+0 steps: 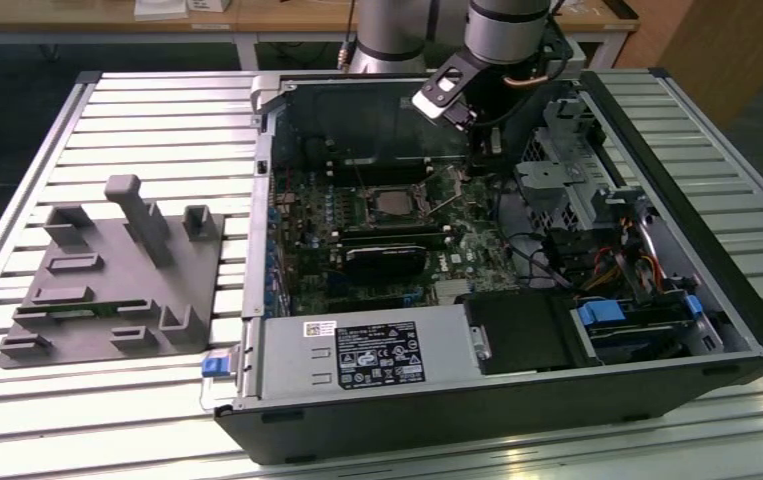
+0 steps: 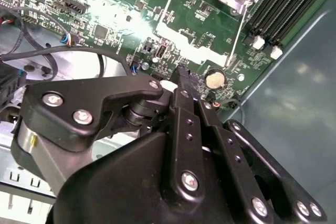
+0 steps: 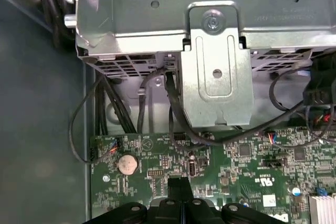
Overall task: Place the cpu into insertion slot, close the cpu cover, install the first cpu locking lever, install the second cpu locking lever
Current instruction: 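Close the cpu cover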
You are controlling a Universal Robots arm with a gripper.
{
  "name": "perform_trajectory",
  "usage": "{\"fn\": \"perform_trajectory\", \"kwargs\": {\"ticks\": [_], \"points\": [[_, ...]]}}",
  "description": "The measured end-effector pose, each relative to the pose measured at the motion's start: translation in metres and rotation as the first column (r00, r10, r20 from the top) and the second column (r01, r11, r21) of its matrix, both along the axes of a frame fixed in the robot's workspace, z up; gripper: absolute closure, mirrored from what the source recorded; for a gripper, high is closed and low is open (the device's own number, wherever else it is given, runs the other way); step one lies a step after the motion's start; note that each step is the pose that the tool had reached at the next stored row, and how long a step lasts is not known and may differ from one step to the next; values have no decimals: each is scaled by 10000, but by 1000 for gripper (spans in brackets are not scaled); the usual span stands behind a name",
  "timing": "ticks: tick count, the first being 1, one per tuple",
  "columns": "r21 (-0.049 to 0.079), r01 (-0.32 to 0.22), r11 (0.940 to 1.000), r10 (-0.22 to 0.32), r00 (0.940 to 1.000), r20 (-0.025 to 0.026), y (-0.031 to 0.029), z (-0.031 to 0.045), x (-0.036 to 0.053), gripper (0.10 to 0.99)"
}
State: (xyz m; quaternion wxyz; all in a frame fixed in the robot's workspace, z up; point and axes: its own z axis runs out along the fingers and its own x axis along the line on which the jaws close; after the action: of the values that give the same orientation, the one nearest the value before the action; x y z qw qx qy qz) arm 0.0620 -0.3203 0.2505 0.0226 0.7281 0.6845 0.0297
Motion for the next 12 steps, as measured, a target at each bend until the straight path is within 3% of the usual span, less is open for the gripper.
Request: {"fn": "perform_trajectory", "kwargs": {"ticks": [7,12], "points": [[1,2,10000,-2,10000,-3,0,-117,16,980],[-4,1,10000,-1,10000,-5,0,-138,17,980]]}}
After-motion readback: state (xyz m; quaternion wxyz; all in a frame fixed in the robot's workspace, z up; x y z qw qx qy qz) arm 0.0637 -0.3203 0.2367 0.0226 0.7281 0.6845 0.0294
